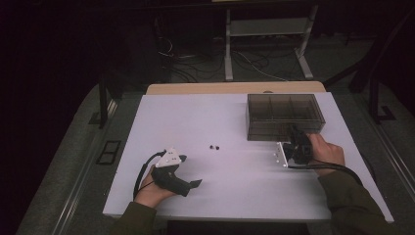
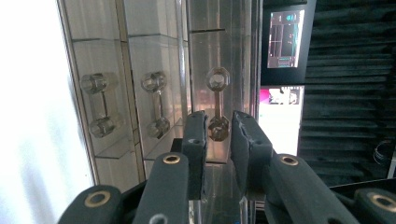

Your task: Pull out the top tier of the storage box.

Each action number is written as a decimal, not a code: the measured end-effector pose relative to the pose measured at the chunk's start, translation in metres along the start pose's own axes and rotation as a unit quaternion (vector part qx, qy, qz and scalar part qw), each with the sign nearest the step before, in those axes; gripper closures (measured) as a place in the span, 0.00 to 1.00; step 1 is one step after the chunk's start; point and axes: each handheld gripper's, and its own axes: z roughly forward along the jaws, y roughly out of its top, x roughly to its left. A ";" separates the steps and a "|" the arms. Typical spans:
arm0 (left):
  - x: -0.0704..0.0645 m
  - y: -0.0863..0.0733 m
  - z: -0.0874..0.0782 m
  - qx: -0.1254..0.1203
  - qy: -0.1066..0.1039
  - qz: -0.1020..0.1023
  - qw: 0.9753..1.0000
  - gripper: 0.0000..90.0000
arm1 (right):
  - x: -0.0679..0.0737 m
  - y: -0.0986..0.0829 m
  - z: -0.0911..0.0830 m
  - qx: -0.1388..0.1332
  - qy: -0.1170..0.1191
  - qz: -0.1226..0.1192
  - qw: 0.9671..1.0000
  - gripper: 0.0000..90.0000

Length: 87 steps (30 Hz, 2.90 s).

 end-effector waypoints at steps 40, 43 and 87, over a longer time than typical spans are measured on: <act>0.000 0.000 -0.001 0.001 0.002 -0.001 1.000 0.00 | 0.000 0.001 -0.017 -0.006 0.009 -0.003 1.000 0.87; 0.000 0.000 -0.001 0.001 0.001 0.000 1.000 0.00 | 0.000 0.001 -0.019 -0.007 0.011 -0.005 1.000 0.87; -0.002 0.000 -0.001 0.004 0.001 0.006 1.000 0.00 | 0.008 -0.005 -0.072 -0.041 0.006 0.011 0.999 0.41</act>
